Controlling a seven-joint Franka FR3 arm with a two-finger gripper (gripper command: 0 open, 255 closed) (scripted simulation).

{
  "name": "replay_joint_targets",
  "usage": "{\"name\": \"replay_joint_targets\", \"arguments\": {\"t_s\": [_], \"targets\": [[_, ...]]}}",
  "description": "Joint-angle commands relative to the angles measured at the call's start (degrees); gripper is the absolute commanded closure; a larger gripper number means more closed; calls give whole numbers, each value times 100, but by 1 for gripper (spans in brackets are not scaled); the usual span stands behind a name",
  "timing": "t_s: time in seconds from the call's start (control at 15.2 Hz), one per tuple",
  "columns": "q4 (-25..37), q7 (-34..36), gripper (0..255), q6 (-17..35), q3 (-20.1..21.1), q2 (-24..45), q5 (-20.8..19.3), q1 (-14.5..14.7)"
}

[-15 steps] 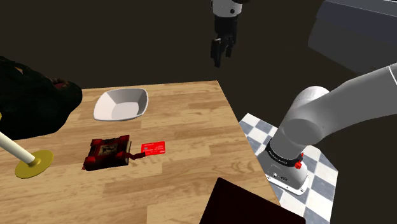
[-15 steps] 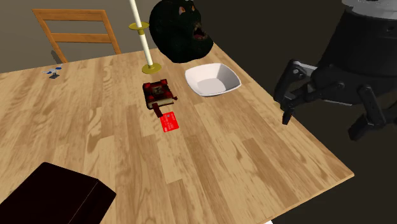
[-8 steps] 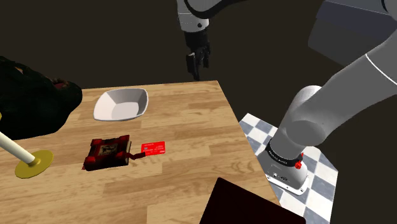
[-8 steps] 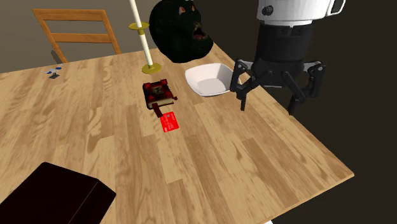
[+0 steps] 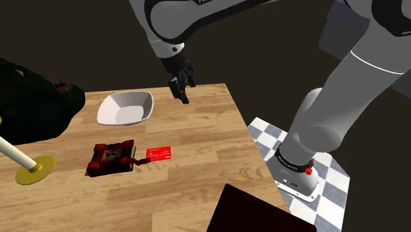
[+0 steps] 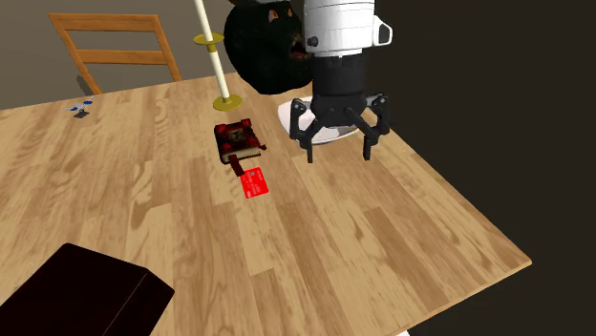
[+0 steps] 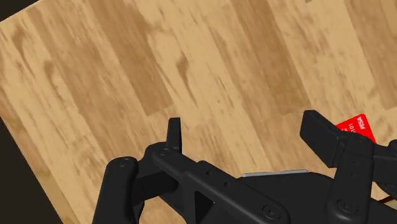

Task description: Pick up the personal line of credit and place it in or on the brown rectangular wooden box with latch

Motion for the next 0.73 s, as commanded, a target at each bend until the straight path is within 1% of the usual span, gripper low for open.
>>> {"name": "replay_joint_targets", "arguments": {"t_s": [0.0, 0.33, 0.66], "targets": [[279, 49, 0, -49, 164, 456, -72, 124], [972, 168, 0, -290, 519, 1483, -272, 490], [1715, 260, 0, -599, 797, 2510, -504, 937]]}}
